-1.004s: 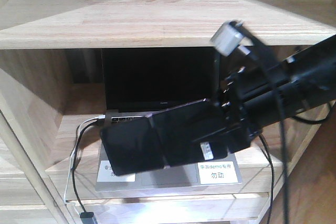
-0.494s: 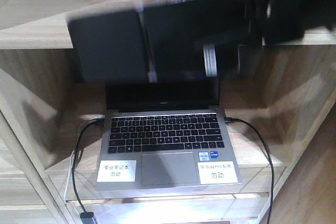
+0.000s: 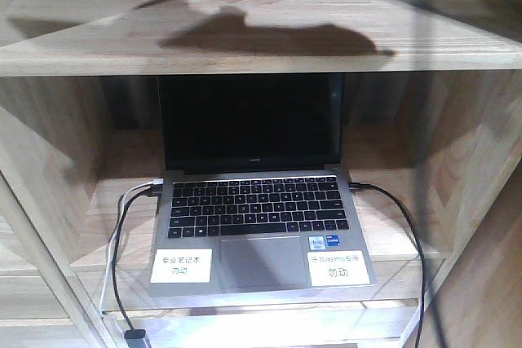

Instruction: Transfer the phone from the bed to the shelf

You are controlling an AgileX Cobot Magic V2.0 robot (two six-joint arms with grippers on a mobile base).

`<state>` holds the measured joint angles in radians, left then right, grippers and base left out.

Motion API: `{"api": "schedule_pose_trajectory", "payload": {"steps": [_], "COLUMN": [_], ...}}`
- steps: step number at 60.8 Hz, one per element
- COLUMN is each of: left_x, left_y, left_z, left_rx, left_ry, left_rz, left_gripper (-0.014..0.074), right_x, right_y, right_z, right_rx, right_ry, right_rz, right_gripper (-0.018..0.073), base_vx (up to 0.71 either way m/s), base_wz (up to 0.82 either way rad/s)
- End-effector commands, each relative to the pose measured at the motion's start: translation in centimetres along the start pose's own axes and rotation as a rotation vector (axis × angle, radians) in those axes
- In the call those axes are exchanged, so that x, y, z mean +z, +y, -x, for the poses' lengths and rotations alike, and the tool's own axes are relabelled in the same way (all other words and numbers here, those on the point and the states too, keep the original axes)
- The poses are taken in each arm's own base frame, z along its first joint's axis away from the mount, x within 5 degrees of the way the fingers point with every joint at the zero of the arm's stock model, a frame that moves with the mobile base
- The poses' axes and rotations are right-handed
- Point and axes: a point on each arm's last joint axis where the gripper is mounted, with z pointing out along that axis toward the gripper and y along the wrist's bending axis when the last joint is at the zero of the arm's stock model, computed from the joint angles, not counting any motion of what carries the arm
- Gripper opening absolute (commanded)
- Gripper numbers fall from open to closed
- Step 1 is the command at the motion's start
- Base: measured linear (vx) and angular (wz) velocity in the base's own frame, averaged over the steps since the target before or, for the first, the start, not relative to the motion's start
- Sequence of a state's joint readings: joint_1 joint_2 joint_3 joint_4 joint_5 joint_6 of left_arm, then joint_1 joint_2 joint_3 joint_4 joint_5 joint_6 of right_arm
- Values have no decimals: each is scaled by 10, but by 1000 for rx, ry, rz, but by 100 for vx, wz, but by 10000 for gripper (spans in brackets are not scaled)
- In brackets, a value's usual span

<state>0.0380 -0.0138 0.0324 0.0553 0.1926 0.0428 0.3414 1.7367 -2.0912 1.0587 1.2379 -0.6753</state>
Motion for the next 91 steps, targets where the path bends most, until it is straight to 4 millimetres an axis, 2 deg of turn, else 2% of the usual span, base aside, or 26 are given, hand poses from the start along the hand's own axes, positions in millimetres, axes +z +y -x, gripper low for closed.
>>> {"api": "schedule_pose_trajectory", "payload": {"steps": [1,16,29,43,55,66,85,91], "left_x": [-3,-3,-3,-3,-3,-3,-3,-3], "left_y": [1,1,1,1,1,1,1,1], "left_z": [15,15,15,15,15,15,15,15], "left_rx": [-9,-9,-9,-9,-9,-9,-9,-9], "left_ry": [-105,-105,-105,-105,-105,-105,-105,-105], "left_rz": [5,5,5,5,5,5,5,5], "left_gripper": [1,1,1,1,1,1,1,1], "right_x": [-2,26,44,52,51,51,51,51], "right_y": [1,-45,-70,-82,-85,-85,-86,-86], "right_z": [24,17,3,-4,-2,-2,-2,-2], "right_rx": [-32,11,31,19,19,19,16,16], "right_ry": [-173,-212,-184,-164,-187,-188,-190,-191], "right_rz": [6,-33,-51,-69,-99,-101,-110,-110], "right_gripper": [-1,-1,-1,0,34,166,631,732], "base_vx": [0,0,0,0,0,0,0,0], "base_wz": [0,0,0,0,0,0,0,0]}}
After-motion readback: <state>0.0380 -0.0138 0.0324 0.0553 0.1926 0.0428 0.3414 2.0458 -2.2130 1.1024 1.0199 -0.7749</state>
